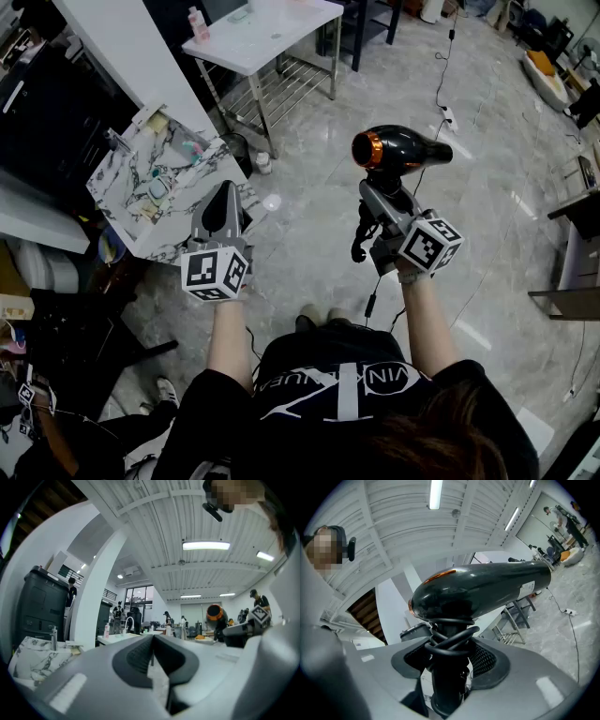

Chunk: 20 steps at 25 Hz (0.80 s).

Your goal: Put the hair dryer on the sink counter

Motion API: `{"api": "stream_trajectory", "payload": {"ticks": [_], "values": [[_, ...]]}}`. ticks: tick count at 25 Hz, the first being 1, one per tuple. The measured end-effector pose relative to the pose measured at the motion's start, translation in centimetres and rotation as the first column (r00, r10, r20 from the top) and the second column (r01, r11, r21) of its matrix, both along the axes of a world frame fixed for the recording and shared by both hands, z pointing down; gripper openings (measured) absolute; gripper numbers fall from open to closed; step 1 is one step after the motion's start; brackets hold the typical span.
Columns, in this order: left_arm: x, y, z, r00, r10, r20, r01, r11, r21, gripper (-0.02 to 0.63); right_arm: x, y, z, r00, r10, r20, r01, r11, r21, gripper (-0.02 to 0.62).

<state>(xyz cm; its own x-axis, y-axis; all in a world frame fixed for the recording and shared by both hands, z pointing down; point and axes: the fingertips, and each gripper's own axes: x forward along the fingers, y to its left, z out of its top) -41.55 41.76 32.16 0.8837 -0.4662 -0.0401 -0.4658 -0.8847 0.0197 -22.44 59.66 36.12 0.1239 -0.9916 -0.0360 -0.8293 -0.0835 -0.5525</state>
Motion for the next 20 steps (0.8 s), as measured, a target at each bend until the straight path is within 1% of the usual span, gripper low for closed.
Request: {"api": "stream_trajectory", "payload": {"ticks": [10, 16, 20], "values": [[-0.5, -2.2, 0.8, 1.000, 0.011, 0.012, -0.011, 1.000, -0.005, 0.000, 0.0, -1.8, 0.7, 1.000, 0.022, 0.006, -0.022, 1.000, 0.000, 0.256], [-0.6, -3.1, 1.8, 0.999, 0.036, 0.024, -0.036, 0.999, -0.005, 0.000, 0.1, -2.4, 1.4, 0.999, 0.050, 0.000, -0.050, 0.999, 0.001, 0.256], [-0.5, -4.0, 2.0, 0.999, 0.047, 0.021, -0.046, 0.999, -0.011, 0.000, 0.4, -2.7, 1.8, 0.997, 0.069, 0.022, -0.069, 0.998, -0.001, 0.256]]}}
